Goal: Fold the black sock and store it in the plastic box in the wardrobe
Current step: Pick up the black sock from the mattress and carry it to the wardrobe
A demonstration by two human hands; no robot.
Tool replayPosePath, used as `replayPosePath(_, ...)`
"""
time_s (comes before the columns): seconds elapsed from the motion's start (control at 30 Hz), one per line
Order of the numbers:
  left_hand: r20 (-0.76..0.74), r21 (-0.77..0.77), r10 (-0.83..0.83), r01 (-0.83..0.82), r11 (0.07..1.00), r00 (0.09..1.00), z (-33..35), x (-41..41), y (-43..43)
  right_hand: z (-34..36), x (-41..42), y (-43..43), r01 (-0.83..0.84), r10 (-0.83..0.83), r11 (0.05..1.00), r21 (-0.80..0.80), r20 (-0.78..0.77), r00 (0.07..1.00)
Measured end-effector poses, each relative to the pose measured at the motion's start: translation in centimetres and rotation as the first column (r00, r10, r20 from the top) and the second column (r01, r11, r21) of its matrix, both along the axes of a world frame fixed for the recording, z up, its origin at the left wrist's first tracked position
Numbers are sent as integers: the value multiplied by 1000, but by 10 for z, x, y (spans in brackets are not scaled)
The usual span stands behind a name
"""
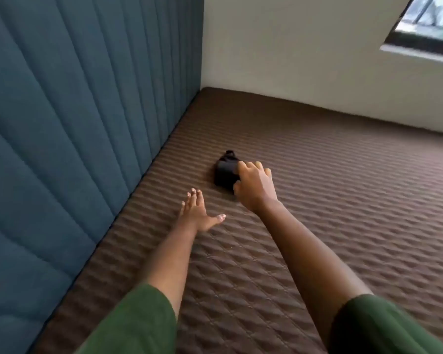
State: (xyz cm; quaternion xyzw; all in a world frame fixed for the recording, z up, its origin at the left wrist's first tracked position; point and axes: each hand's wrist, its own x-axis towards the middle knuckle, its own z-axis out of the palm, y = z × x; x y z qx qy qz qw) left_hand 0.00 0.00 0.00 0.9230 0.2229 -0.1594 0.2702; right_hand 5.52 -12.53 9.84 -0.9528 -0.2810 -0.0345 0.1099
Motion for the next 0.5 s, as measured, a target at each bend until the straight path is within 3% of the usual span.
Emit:
replayPosePath(0.2, 190, 128, -22, -3, 992, 982, -29, 40, -15, -38, 38, 5, 113, -112, 994, 4, -34, 993)
replayPosePath(0.27, 206, 229, -58, 9, 973, 977, -49, 40, -21, -50, 55, 10, 219, -218, 976, 4, -102, 971)
replayPosePath(0.37, 344, 443, -105, -63, 894, 933, -73, 34, -27, -71, 76, 20, 367, -351, 930, -5, -303, 886)
replayPosePath(0.43, 378, 490, -121, -88, 867, 918, -81, 37, -27, -85, 86, 27, 418, -388, 908, -10, -394, 834)
replayPosePath(0.5, 382, 508, -125, -96, 856, 916, -84, 40, -26, -95, 91, 34, 443, -399, 896, 28, -385, 832)
